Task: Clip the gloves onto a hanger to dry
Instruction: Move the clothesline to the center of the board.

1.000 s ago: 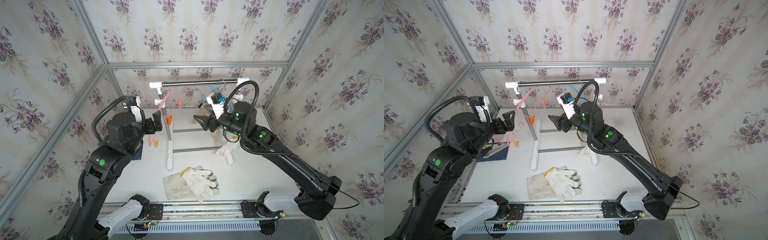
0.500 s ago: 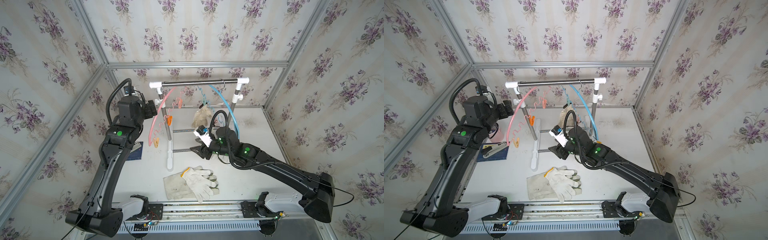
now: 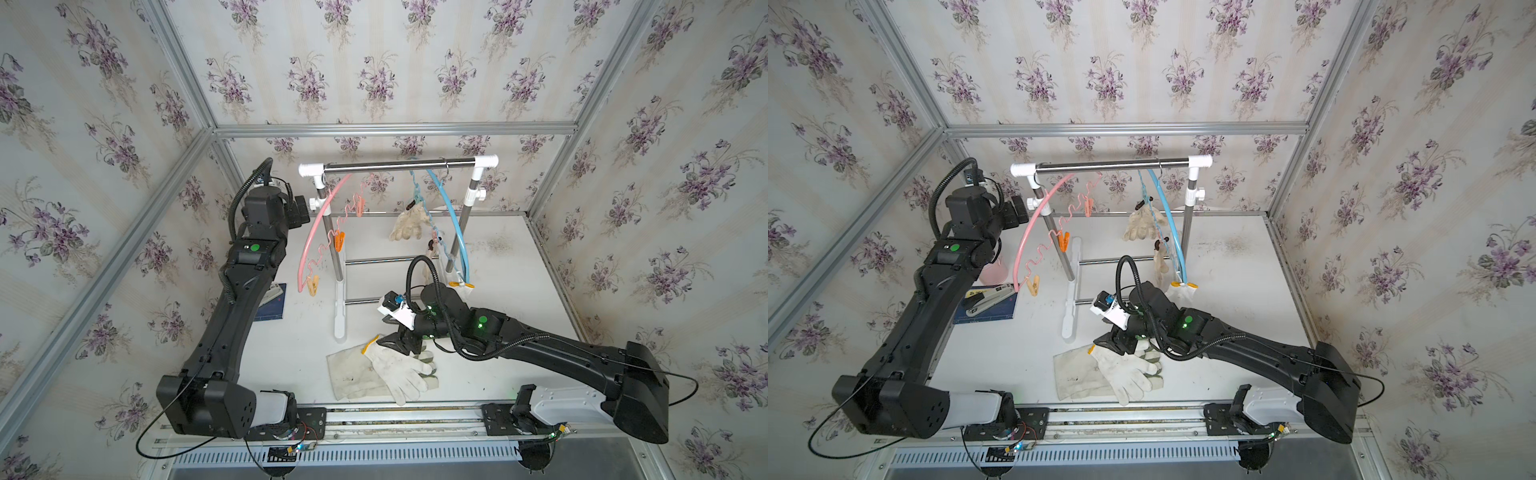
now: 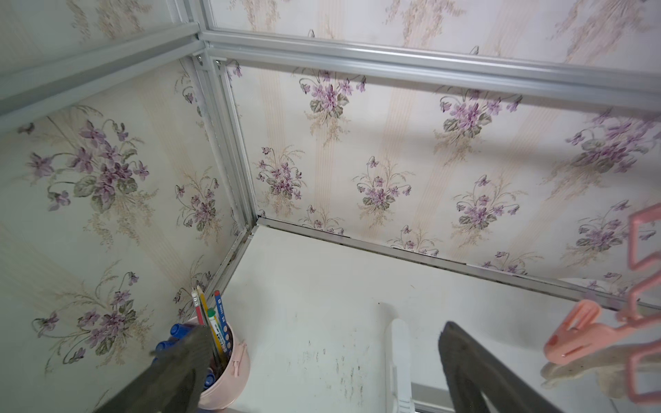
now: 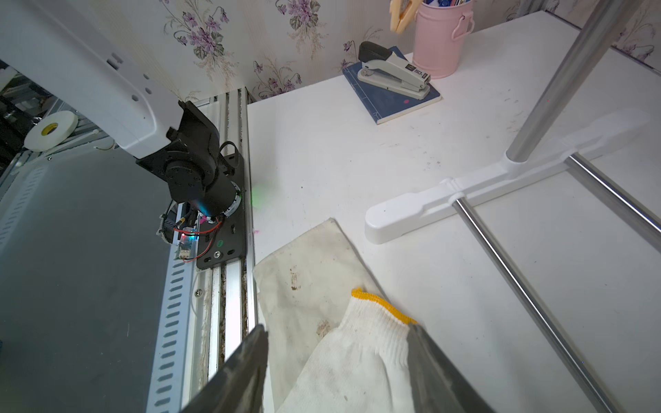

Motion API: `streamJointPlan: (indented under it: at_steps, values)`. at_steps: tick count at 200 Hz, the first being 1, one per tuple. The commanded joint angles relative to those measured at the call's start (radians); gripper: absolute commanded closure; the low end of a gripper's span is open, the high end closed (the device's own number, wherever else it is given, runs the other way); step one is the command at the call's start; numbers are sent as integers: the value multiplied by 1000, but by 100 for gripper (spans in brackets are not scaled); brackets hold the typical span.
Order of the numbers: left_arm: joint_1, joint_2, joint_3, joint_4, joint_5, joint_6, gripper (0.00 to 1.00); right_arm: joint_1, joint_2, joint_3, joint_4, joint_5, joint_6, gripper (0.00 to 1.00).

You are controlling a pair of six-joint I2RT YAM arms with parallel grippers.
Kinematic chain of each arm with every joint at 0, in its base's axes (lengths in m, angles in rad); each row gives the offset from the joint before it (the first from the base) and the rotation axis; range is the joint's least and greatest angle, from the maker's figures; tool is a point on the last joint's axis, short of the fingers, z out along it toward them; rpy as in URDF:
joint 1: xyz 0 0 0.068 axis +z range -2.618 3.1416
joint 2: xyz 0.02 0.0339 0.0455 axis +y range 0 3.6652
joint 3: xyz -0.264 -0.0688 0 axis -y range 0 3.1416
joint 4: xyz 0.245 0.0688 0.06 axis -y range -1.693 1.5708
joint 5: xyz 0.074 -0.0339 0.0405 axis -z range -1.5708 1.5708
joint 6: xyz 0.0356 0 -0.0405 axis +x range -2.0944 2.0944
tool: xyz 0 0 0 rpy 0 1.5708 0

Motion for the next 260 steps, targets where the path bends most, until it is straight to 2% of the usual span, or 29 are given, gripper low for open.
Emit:
streamJointPlan:
  at_steps: [1, 48, 113, 187, 260]
  values:
    - [4, 63, -48, 86, 155, 50, 1, 1, -2, 8, 29, -38, -26, 37]
    - [2, 103, -176, 229, 346, -19, 2, 1, -2, 3, 31, -42, -25, 36]
    - [-7, 97, -217, 259, 399, -41, 2, 1, 5, -5, 26, -17, -32, 35]
    - [-93, 125, -196, 282, 335, -60, 2, 1, -26, -18, -13, 62, -106, 30]
    - [-197, 195, -151, 316, 258, -83, 2, 1, -74, -61, 25, 297, -73, 28]
